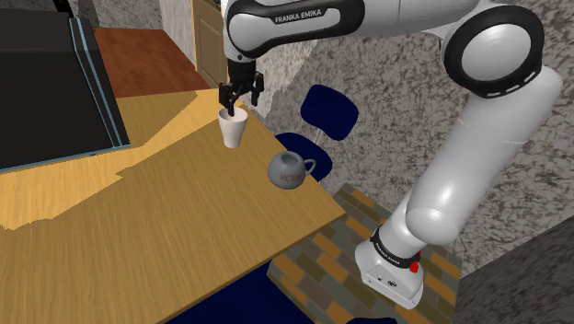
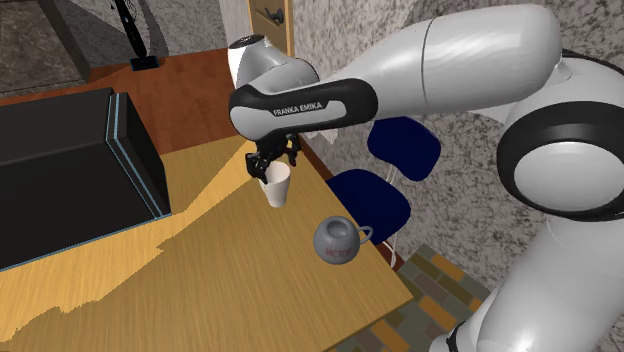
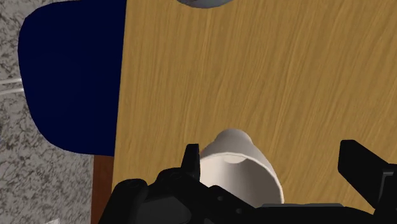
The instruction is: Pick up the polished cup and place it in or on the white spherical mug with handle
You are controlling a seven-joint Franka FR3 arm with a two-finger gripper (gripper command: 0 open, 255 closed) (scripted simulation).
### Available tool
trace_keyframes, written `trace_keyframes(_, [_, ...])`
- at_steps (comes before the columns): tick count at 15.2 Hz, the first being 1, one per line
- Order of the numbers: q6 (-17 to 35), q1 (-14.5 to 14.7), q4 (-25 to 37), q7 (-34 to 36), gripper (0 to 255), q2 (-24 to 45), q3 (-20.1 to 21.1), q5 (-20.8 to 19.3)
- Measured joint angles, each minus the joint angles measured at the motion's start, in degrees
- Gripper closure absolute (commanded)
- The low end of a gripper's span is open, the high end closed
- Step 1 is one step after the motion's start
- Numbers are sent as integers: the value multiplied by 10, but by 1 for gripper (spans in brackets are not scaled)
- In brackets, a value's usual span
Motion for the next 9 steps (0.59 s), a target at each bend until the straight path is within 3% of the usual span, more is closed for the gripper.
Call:
trace_keyframes(7, [-10,22,160,19,0,160,-1,-39])
trace_keyframes(9, [-5,23,169,20,0,176,-3,-43])
